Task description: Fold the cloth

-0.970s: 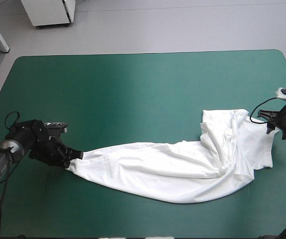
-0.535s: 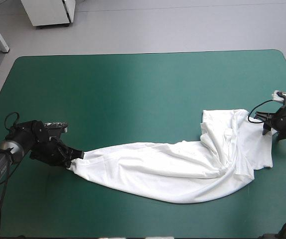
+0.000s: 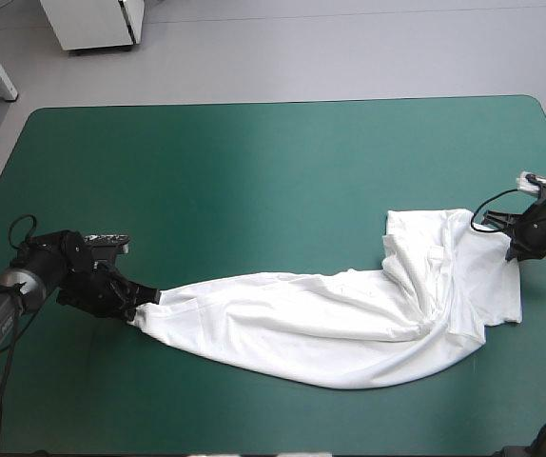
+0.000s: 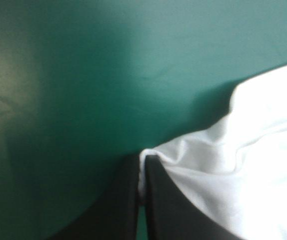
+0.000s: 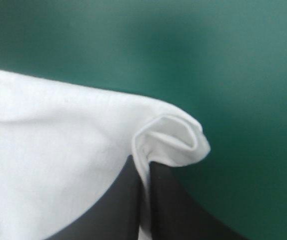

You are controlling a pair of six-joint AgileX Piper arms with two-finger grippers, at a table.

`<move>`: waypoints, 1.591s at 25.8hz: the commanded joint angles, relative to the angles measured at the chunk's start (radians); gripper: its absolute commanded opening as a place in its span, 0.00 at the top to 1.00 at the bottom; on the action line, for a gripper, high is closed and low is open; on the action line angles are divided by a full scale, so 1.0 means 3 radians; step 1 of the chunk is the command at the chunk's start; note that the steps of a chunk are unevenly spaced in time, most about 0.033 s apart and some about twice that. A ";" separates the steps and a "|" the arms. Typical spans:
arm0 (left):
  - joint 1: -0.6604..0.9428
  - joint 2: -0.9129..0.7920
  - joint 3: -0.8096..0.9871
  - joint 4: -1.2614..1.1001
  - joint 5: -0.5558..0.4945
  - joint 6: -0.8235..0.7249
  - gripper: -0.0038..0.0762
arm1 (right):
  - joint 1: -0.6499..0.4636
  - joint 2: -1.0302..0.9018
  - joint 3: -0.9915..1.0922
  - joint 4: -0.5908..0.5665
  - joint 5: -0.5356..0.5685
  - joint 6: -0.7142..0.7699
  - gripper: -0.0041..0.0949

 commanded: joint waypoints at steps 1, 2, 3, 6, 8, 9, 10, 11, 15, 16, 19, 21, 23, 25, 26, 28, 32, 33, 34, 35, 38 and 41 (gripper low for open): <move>-0.0035 -0.0103 -0.0039 -0.0159 0.0030 -0.0020 0.98 | 0.0000 -0.0314 -0.0021 0.0007 0.0178 -0.0046 0.97; -0.0035 -0.0181 -0.0054 -0.0159 0.0053 -0.0020 0.98 | 0.0000 -0.0508 -0.0021 0.0027 0.0178 -0.0020 0.97; -0.0035 -0.0230 -0.0078 -0.0159 0.0079 -0.0020 0.98 | 0.0000 -0.0592 -0.0021 0.0050 0.0178 -0.0020 0.97; -0.0035 -0.0664 -0.0434 -0.0123 0.0337 -0.0020 0.98 | 0.0000 -0.1150 -0.0021 0.0295 0.0238 -0.0020 0.97; -0.0035 -0.0917 -0.0763 -0.0123 0.0449 -0.0020 0.98 | 0.0000 -0.1530 -0.0021 0.0423 0.0276 -0.0020 0.97; -0.0035 -0.1030 -0.0980 -0.0123 0.0501 -0.0020 0.98 | 0.0000 -0.1715 -0.0021 0.0477 0.0290 -0.0020 0.97; -0.0035 -0.1095 -0.1150 -0.0123 0.0541 -0.0020 0.98 | 0.0000 -0.1928 -0.0021 0.0530 0.0290 -0.0034 0.97; -0.0035 -0.1156 -0.1387 -0.0131 0.0603 -0.0020 0.98 | 0.0000 -0.2105 -0.0021 0.0631 0.0283 -0.0063 0.97; -0.0035 -0.1207 -0.2178 -0.0132 0.0800 0.0022 0.98 | 0.0000 -0.2557 -0.0212 0.1135 0.0291 -0.0327 0.97; -0.0035 -0.1207 -0.2352 -0.0138 0.0830 0.0030 0.98 | 0.0000 -0.2625 -0.0302 0.1214 0.0306 -0.0363 0.97; -0.0035 -0.1207 -0.2820 -0.0148 0.0809 0.0030 0.98 | 0.0000 -0.2742 -0.0692 0.1344 0.0354 -0.0433 0.97; -0.0035 -0.1207 -0.3100 -0.0167 0.0789 0.0030 0.98 | 0.0000 -0.2761 -0.0965 0.1354 0.0416 -0.0433 0.97; -0.0035 -0.1207 -0.3378 -0.0188 0.0776 0.0030 0.98 | 0.0000 -0.2761 -0.1326 0.1354 0.0447 -0.0433 0.97; -0.0035 -0.1207 -0.3634 -0.0238 0.0755 0.0030 0.98 | 0.0000 -0.2747 -0.1669 0.1357 0.0447 -0.0433 0.97; -0.0035 -0.1207 -0.3733 -0.0267 0.0743 0.0030 0.98 | 0.0000 -0.2740 -0.1802 0.1362 0.0447 -0.0433 0.97; -0.0035 -0.1207 -0.3973 -0.0312 0.0696 0.0030 0.98 | 0.0000 -0.2721 -0.2126 0.1378 0.0455 -0.0433 0.97; -0.0035 -0.1207 -0.4455 -0.0334 0.0565 0.0054 0.98 | 0.0000 -0.2668 -0.2678 0.1410 0.0463 -0.0433 0.97; -0.0035 -0.1207 -0.4589 -0.0334 0.0550 0.0060 0.98 | 0.0000 -0.2655 -0.2818 0.1410 0.0463 -0.0433 0.97; -0.0035 -0.1207 -0.4712 -0.0334 0.0525 0.0069 0.98 | 0.0000 -0.2647 -0.2925 0.1418 0.0463 -0.0433 0.97; -0.0035 -0.1207 -0.4828 -0.0334 0.0500 0.0070 0.98 | 0.0000 -0.2624 -0.3078 0.1418 0.0463 -0.0433 0.97; -0.0035 -0.1207 -0.5106 -0.0334 0.0477 0.0070 0.98 | 0.0000 -0.2587 -0.3406 0.1418 0.0463 -0.0404 0.97; -0.0035 -0.1207 -0.5291 -0.0342 0.0508 0.0070 0.98 | 0.0000 -0.2587 -0.3614 0.1418 0.0423 -0.0395 0.97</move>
